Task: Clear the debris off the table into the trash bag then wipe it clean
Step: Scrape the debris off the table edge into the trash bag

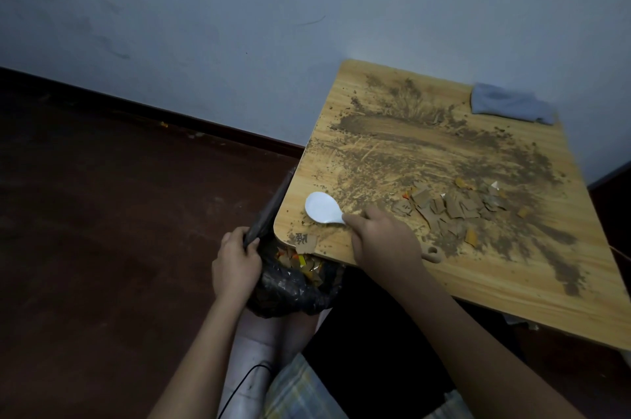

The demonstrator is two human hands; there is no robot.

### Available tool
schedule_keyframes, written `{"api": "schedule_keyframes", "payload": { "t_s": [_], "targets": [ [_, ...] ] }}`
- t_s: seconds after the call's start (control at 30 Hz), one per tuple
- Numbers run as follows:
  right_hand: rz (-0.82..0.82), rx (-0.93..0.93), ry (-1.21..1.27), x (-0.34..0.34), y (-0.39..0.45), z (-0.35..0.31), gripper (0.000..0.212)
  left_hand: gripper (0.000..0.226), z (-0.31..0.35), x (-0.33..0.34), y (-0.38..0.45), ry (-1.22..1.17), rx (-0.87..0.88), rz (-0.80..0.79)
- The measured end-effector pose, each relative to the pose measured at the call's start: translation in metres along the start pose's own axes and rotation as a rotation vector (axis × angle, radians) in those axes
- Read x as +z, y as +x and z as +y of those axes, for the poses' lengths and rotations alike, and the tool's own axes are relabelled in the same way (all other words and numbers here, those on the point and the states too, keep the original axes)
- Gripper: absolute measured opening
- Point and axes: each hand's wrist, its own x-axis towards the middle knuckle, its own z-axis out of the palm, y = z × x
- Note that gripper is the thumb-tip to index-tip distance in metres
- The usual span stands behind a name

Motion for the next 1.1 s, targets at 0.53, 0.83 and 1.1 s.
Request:
{"api": "schedule_keyframes", "payload": {
  "t_s": [0.53,0.83,1.1],
  "targets": [
    [-0.045,-0.151,0.029,-0.010,-0.020,-0.018,0.031,0.020,0.000,-0.003,0.000,-0.002,-0.012,0.006],
    [0.051,-0.005,0.049,-0.004,0.010,0.006,0.036,0.019,-0.003,-0.007,0.003,0.004,-0.019,-0.010],
    [0.066,0.144,0.175,0.015,0.050,0.019,0.036,0.018,-0.009,-0.012,0.010,-0.006,-0.055,0.040]
  ]
}}
